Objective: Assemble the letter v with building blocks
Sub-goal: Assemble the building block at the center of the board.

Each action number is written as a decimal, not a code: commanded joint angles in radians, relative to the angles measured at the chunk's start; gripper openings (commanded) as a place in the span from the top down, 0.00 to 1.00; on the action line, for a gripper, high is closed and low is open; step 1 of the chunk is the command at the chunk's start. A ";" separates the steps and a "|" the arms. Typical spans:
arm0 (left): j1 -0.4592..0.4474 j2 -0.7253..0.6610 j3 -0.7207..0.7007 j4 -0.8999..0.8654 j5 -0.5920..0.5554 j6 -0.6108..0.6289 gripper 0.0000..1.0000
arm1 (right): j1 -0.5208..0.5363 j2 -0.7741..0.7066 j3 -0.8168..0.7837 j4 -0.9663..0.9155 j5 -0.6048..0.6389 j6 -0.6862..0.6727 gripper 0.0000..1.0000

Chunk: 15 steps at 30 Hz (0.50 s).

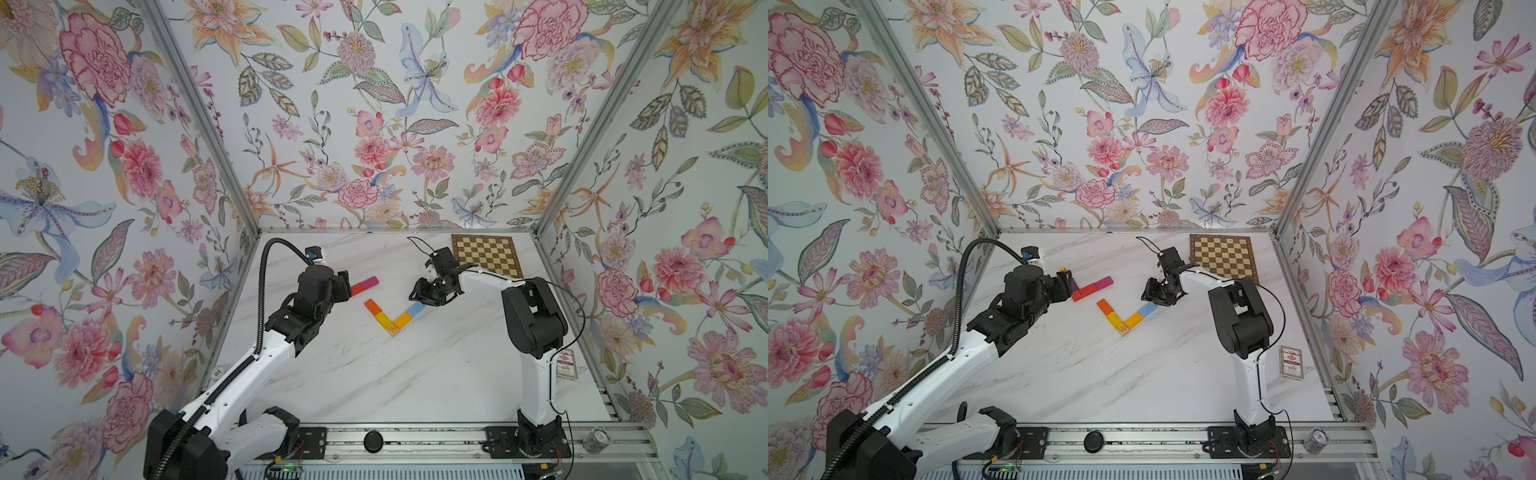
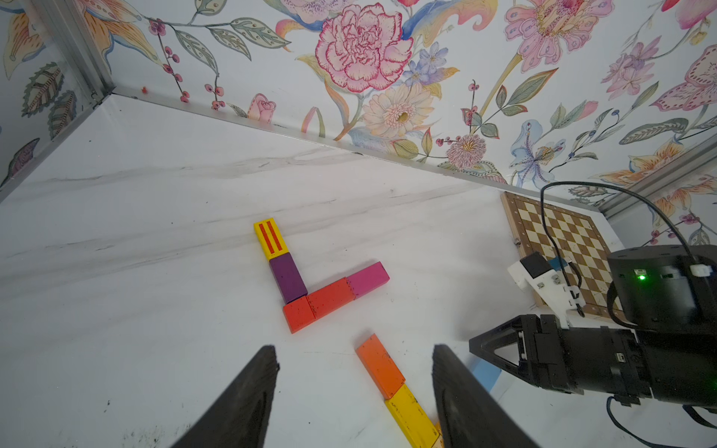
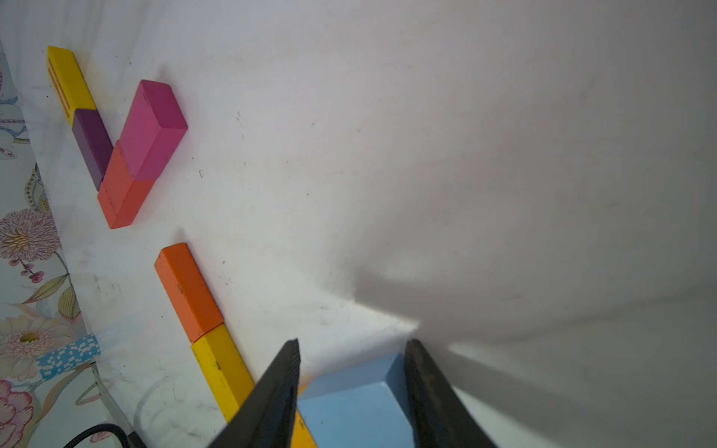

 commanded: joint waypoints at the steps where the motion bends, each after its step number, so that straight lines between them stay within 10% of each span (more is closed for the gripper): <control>1: 0.013 -0.006 -0.014 0.000 0.010 -0.007 0.34 | 0.006 0.041 0.016 -0.031 0.007 -0.003 0.54; 15: 0.015 -0.007 -0.009 -0.001 0.008 -0.004 0.30 | 0.003 0.035 0.025 -0.040 0.019 -0.003 0.39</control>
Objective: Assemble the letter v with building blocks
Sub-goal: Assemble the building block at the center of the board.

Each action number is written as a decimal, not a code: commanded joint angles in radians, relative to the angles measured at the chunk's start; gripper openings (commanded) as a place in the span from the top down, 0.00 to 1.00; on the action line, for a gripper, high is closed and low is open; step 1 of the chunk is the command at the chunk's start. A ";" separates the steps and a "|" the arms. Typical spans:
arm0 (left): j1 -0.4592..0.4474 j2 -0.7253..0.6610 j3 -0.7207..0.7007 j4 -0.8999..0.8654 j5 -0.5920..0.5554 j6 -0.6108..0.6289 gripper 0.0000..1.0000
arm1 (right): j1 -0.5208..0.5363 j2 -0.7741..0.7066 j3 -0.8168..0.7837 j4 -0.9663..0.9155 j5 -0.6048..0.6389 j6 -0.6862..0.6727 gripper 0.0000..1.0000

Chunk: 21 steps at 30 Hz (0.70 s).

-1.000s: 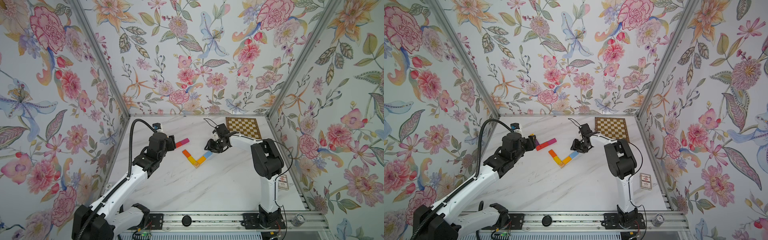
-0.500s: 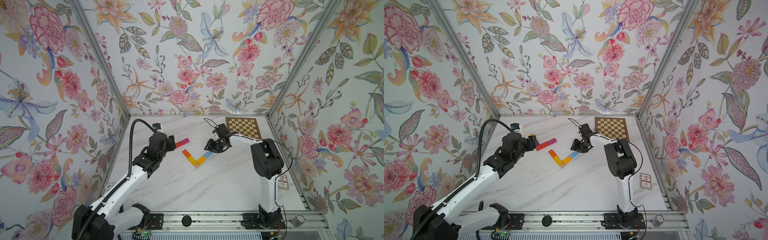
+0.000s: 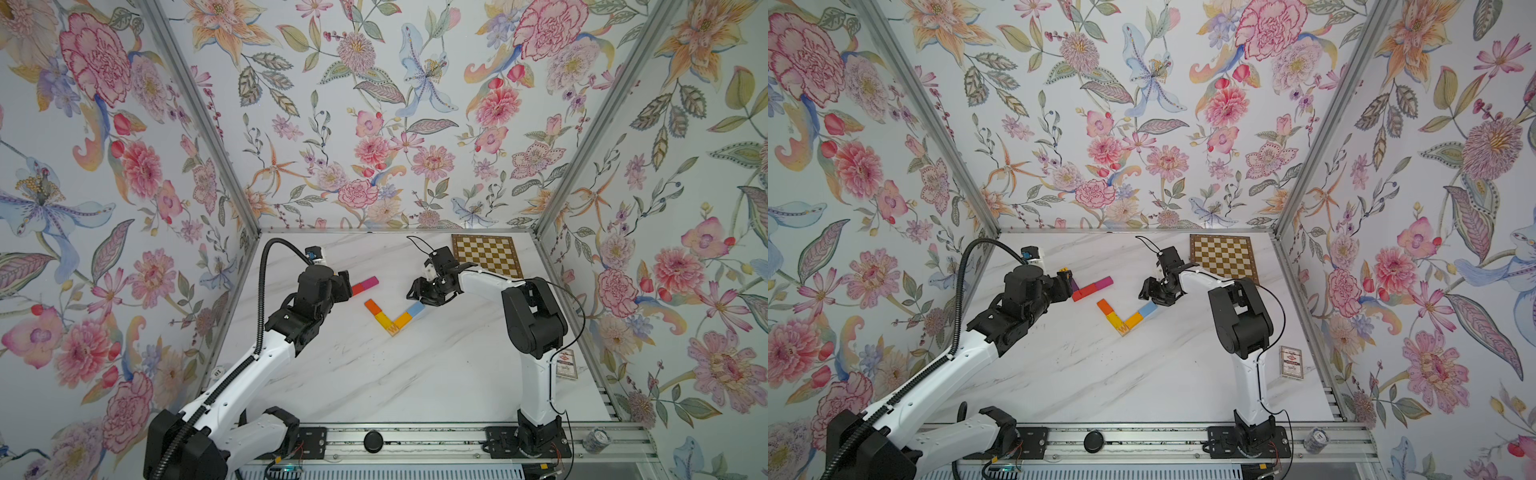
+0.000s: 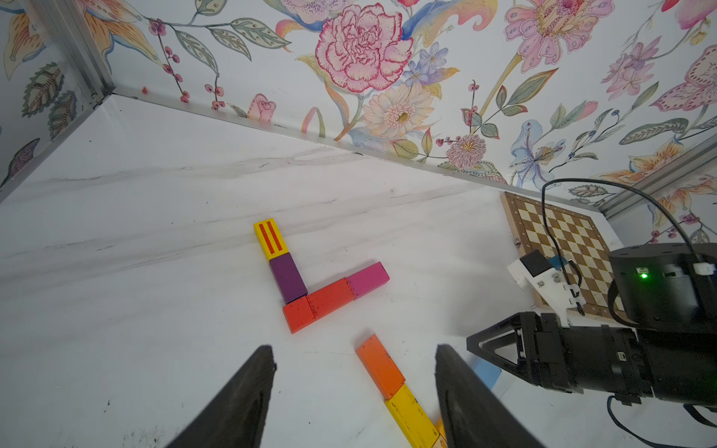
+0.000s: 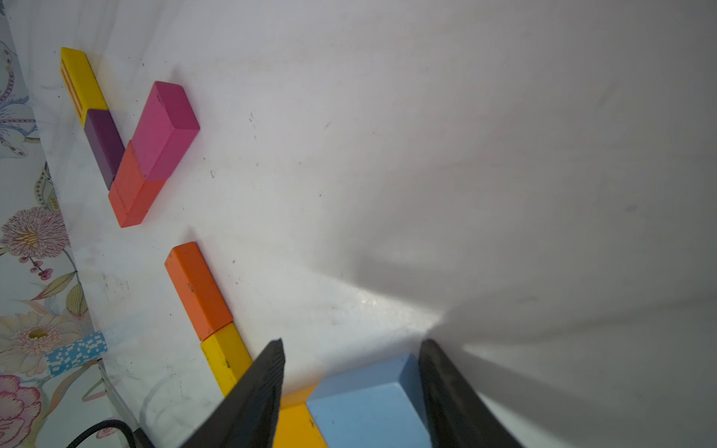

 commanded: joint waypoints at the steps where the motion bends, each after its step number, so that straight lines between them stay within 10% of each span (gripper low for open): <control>1: 0.016 -0.006 -0.007 -0.001 0.008 -0.003 0.29 | 0.003 0.034 0.017 -0.041 0.029 -0.009 0.38; 21: 0.052 -0.027 0.054 0.014 -0.026 0.115 0.03 | -0.129 -0.215 -0.078 -0.045 0.166 -0.056 0.27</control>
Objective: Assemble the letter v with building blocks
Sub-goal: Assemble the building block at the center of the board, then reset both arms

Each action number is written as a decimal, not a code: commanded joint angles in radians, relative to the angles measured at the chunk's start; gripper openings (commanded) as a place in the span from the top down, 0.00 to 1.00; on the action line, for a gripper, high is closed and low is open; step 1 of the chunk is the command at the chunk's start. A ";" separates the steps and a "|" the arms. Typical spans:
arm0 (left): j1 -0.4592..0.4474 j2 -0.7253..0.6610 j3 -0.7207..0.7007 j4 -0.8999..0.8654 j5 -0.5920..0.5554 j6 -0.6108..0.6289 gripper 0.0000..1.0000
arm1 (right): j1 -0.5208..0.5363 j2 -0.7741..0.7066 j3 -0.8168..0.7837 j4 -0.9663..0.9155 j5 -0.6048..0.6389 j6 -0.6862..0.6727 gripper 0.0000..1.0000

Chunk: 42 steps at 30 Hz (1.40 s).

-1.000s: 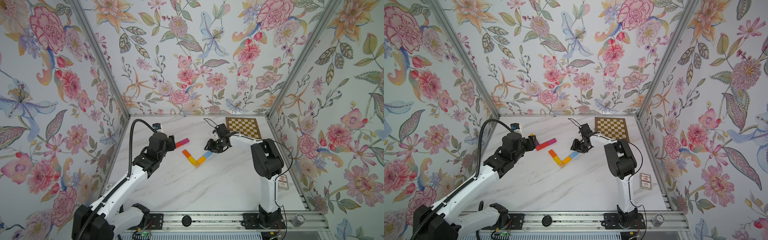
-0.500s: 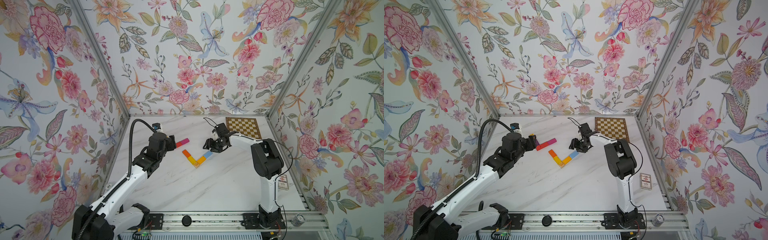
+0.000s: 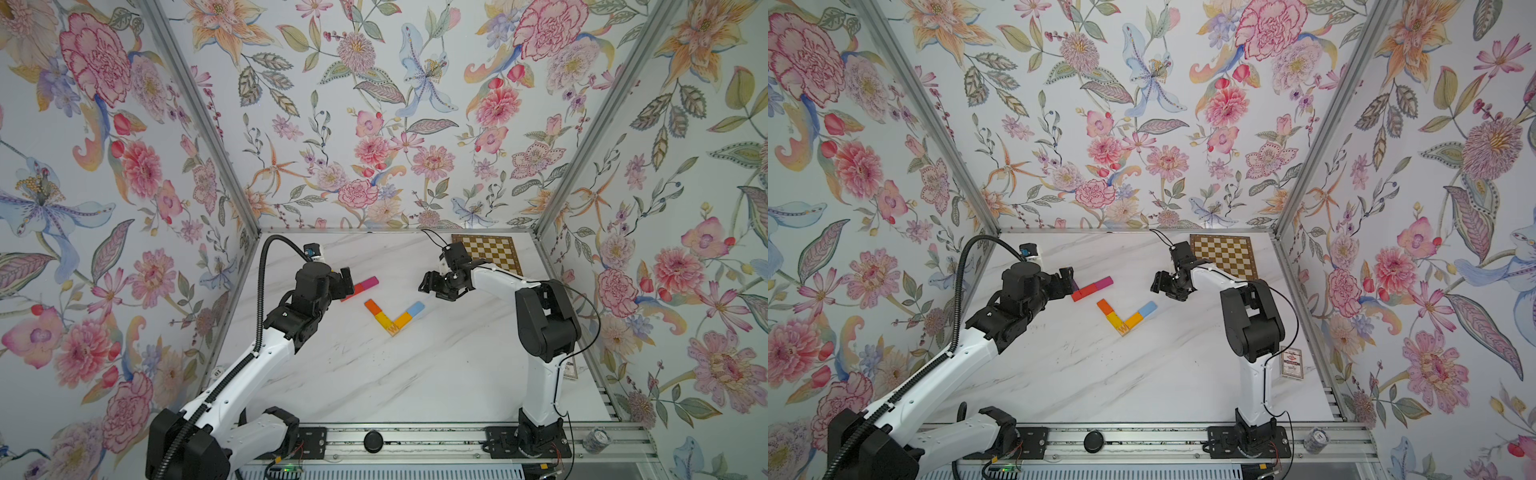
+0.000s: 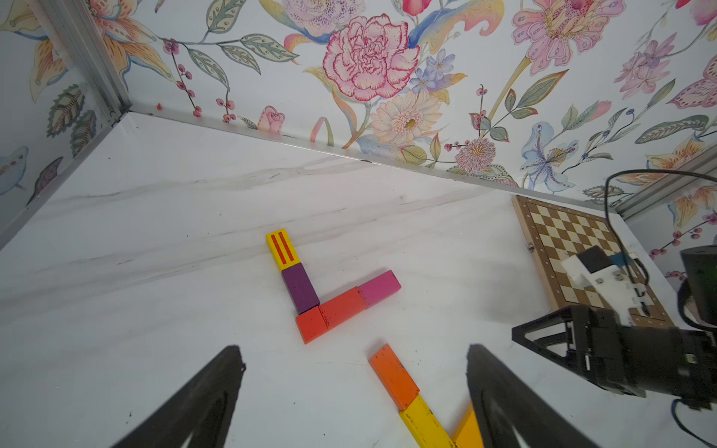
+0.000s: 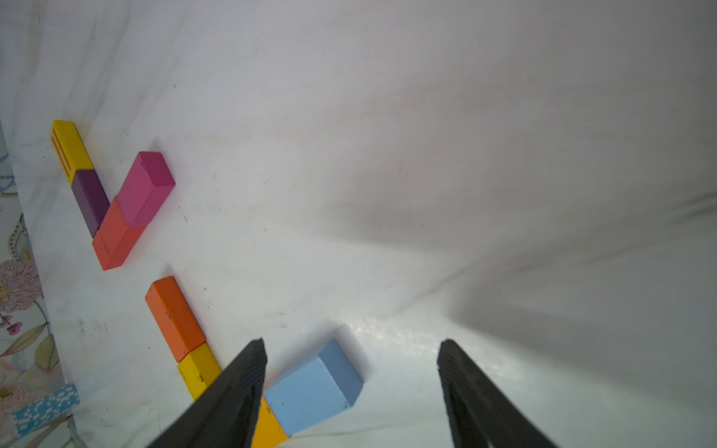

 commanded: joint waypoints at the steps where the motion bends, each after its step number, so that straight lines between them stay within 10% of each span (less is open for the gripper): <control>1: 0.025 -0.044 0.035 0.018 -0.040 0.067 0.01 | -0.049 -0.138 -0.046 -0.012 0.070 -0.042 0.27; 8: 0.107 -0.112 0.003 0.100 -0.111 0.173 0.01 | -0.166 -0.413 -0.220 0.124 0.132 -0.119 0.21; 10: 0.135 -0.124 -0.015 0.135 -0.139 0.189 0.01 | -0.198 -0.477 -0.264 0.157 0.141 -0.138 0.02; 23: 0.306 -0.062 -0.230 0.425 -0.413 0.303 0.01 | -0.339 -0.842 -0.713 0.600 0.476 -0.277 0.01; 42: 0.354 0.214 -0.680 1.203 -0.278 0.333 0.08 | -0.410 -0.837 -1.119 1.136 0.423 -0.384 0.01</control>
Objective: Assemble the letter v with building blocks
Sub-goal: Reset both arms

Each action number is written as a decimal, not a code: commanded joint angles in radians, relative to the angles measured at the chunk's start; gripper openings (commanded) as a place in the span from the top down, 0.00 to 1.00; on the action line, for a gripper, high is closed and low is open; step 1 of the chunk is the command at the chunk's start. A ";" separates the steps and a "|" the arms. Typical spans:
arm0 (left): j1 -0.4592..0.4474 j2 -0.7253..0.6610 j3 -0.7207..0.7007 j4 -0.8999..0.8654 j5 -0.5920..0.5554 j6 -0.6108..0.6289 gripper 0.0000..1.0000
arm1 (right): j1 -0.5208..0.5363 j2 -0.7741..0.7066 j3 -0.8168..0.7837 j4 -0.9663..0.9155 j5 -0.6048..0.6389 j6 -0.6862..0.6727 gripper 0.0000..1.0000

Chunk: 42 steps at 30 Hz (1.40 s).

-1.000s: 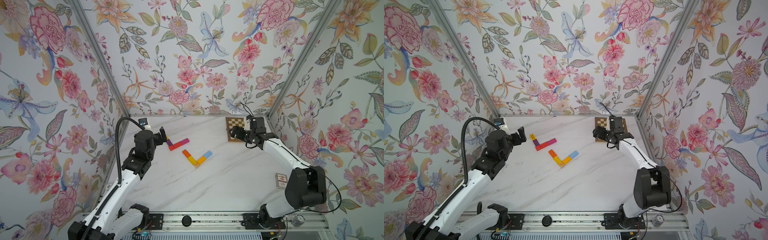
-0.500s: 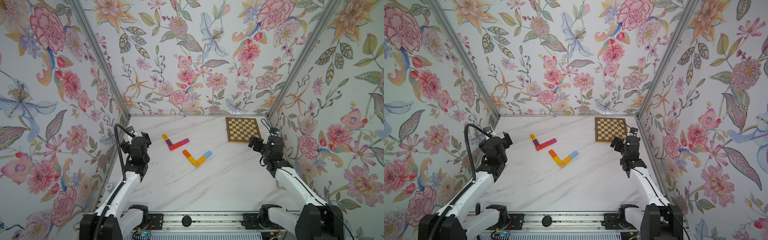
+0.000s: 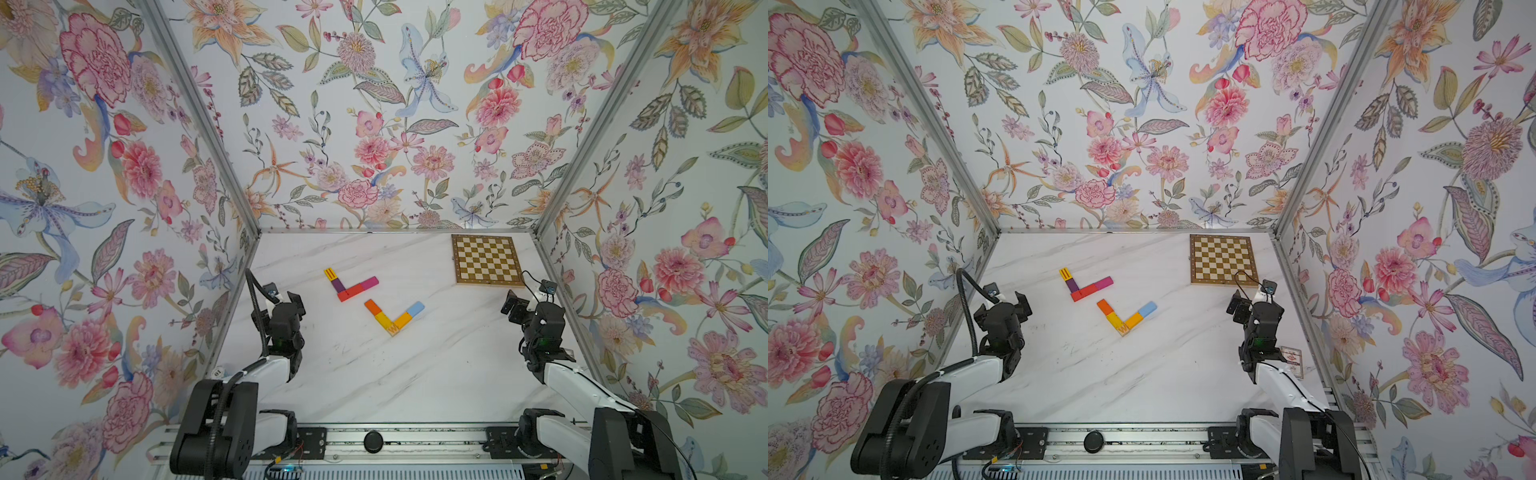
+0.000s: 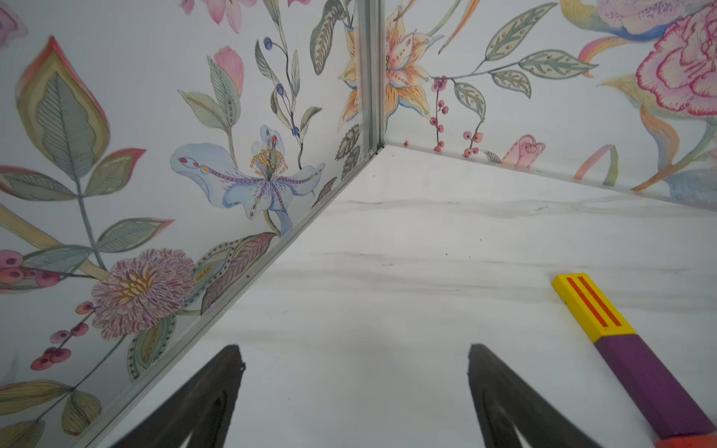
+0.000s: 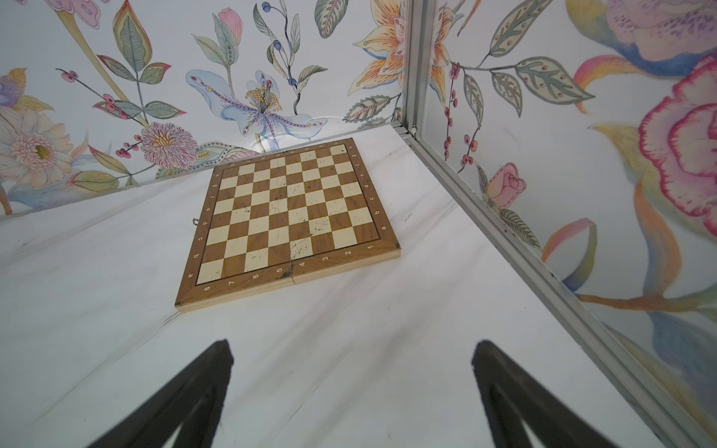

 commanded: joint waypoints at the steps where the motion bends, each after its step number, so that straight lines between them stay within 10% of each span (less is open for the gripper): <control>1: 0.012 0.026 -0.030 0.199 0.046 0.034 0.08 | -0.019 0.046 -0.031 0.155 -0.052 -0.016 0.01; 8: 0.010 0.197 -0.098 0.555 0.099 0.120 0.04 | -0.030 0.192 -0.076 0.365 -0.088 -0.024 0.01; 18: 0.011 0.263 -0.065 0.501 0.186 0.123 0.01 | -0.046 0.454 -0.075 0.677 -0.147 -0.066 0.01; 20: 0.011 0.284 -0.043 0.504 0.179 0.135 0.01 | -0.049 0.406 0.006 0.429 -0.151 -0.071 0.01; 42: 0.022 0.275 0.005 0.421 0.200 0.125 0.01 | -0.051 0.429 0.001 0.474 -0.109 -0.055 0.02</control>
